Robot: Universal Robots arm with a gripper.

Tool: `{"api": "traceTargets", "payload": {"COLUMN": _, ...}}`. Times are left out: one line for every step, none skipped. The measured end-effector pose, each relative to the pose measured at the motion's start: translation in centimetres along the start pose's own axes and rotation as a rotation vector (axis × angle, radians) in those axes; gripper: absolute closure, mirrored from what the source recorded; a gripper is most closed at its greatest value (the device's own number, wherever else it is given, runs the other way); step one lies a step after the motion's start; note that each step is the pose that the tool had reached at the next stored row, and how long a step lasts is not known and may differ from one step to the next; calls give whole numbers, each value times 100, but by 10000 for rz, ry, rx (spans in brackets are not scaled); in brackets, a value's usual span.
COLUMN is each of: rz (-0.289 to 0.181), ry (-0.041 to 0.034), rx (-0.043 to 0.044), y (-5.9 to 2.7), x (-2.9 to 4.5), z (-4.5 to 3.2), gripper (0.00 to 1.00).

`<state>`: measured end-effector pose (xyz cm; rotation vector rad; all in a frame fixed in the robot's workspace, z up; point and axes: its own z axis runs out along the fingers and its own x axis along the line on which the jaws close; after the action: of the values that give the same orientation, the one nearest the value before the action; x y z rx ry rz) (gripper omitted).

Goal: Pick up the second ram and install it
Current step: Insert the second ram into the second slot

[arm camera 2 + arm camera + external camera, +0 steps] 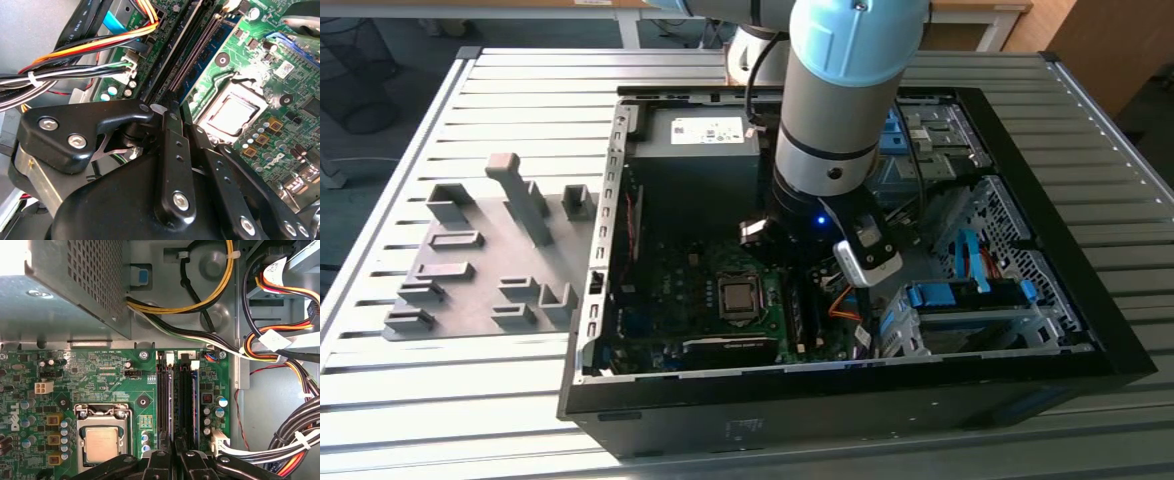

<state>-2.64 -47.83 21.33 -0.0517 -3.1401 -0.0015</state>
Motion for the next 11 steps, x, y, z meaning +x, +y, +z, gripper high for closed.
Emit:
{"api": "traceTargets", "payload": {"rz": -5, "ry": 0, "rx": 0, "y": 0, "x": -3, "z": 0, "gripper": 86}}
{"api": "traceTargets", "payload": {"rz": -12, "ry": 0, "rx": 0, "y": 0, "x": -6, "z": 0, "gripper": 86}}
{"api": "traceTargets", "payload": {"rz": -23, "ry": -1, "rx": -1, "y": 0, "x": -8, "z": 0, "gripper": 86}}
{"api": "traceTargets", "payload": {"rz": -38, "ry": 0, "rx": -1, "y": 0, "x": -9, "z": 0, "gripper": 86}}
{"api": "traceTargets", "payload": {"rz": -55, "ry": -1, "rx": -1, "y": 0, "x": -9, "z": 0, "gripper": 86}}
{"api": "traceTargets", "payload": {"rz": -70, "ry": 0, "rx": 0, "y": 0, "x": -9, "z": 0, "gripper": 86}}
{"api": "traceTargets", "payload": {"rz": -74, "ry": 0, "rx": 0, "y": 0, "x": -10, "z": 1, "gripper": 86}}
{"api": "traceTargets", "payload": {"rz": -75, "ry": 0, "rx": -1, "y": 1, "x": -10, "z": 3, "gripper": 86}}
{"api": "traceTargets", "payload": {"rz": -76, "ry": -1, "rx": -2, "y": 1, "x": -10, "z": 7, "gripper": 86}}
{"api": "traceTargets", "payload": {"rz": -75, "ry": -1, "rx": -3, "y": 0, "x": -10, "z": 10, "gripper": 86}}
{"api": "traceTargets", "payload": {"rz": -76, "ry": -1, "rx": -3, "y": 0, "x": -10, "z": 14, "gripper": 86}}
